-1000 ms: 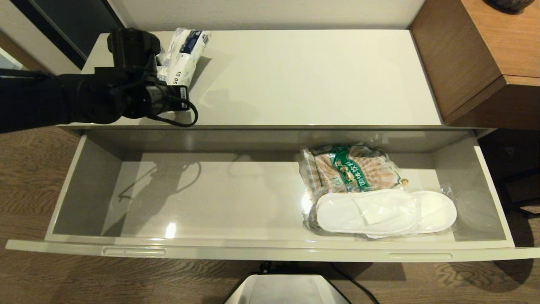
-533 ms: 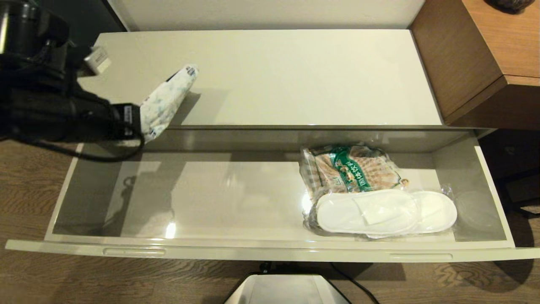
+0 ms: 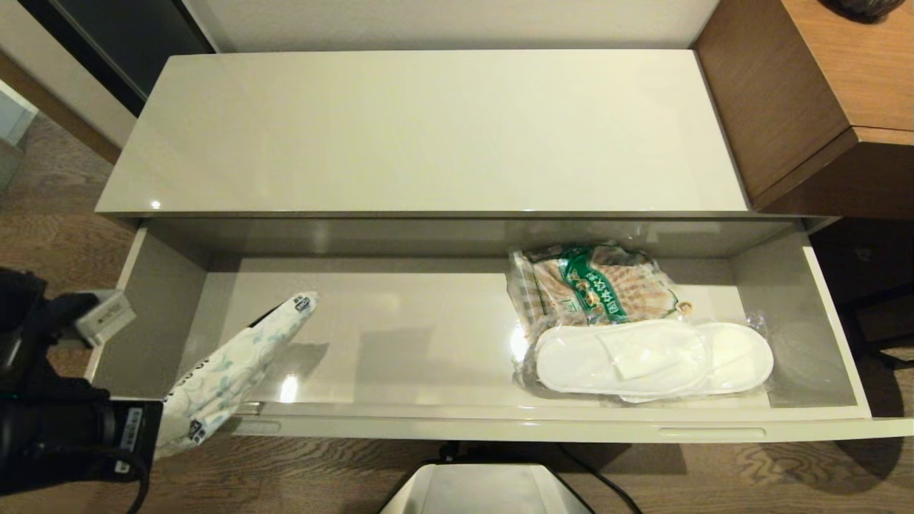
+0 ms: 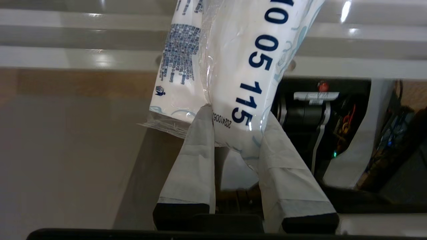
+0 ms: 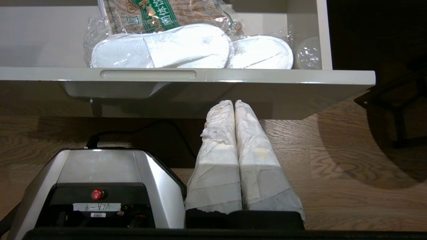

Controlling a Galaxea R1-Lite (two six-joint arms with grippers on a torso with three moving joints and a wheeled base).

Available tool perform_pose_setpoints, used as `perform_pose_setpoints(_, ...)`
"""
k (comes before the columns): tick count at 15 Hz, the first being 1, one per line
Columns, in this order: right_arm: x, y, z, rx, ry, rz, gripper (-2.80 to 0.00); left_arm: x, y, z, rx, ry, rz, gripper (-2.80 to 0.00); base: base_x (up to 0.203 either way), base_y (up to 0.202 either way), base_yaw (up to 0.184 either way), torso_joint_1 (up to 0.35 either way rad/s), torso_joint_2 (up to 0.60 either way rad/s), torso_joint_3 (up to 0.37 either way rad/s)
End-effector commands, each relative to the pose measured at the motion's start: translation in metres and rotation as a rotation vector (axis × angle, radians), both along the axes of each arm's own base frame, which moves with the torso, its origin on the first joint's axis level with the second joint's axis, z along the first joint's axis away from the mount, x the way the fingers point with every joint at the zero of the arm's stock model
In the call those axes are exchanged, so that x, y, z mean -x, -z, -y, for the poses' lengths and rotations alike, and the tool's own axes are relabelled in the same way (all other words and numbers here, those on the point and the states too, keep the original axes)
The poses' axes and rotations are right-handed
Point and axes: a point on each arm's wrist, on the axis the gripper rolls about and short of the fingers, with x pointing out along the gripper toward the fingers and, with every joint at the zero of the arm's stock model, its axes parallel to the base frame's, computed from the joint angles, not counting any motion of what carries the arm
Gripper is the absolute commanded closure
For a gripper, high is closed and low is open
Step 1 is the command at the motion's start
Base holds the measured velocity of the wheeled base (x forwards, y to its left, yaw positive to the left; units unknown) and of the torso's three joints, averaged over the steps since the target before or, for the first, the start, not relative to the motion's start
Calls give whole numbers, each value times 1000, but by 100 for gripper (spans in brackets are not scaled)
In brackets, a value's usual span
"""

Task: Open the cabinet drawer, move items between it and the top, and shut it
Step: Put the tissue in the drawer

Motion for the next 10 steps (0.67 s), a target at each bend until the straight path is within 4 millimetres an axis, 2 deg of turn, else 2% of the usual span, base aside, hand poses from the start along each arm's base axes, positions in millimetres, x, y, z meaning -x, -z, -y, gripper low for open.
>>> perform_pose_setpoints(1,0,0,0,0,0,-2,0,-30,21,6,17,-5,105,0,0,0,0,0,0,0)
perform_pose_setpoints(4,0,0,0,0,0,-2,0,-90,50,16,-24,-55,142,0,0,0,0,0,0,0)
perform_pose_setpoints(6,0,0,0,0,0,-2,0,-127,56,23,-48,-94,181,0,0,0,0,0,0,0)
perform_pose_setpoints(8,0,0,0,0,0,-2,0,-146,66,28,-61,-110,180,0,0,0,0,0,0,0)
perform_pose_setpoints(10,0,0,0,0,0,0,0,-148,73,29,-33,-149,164,0,0,0,0,0,0,0)
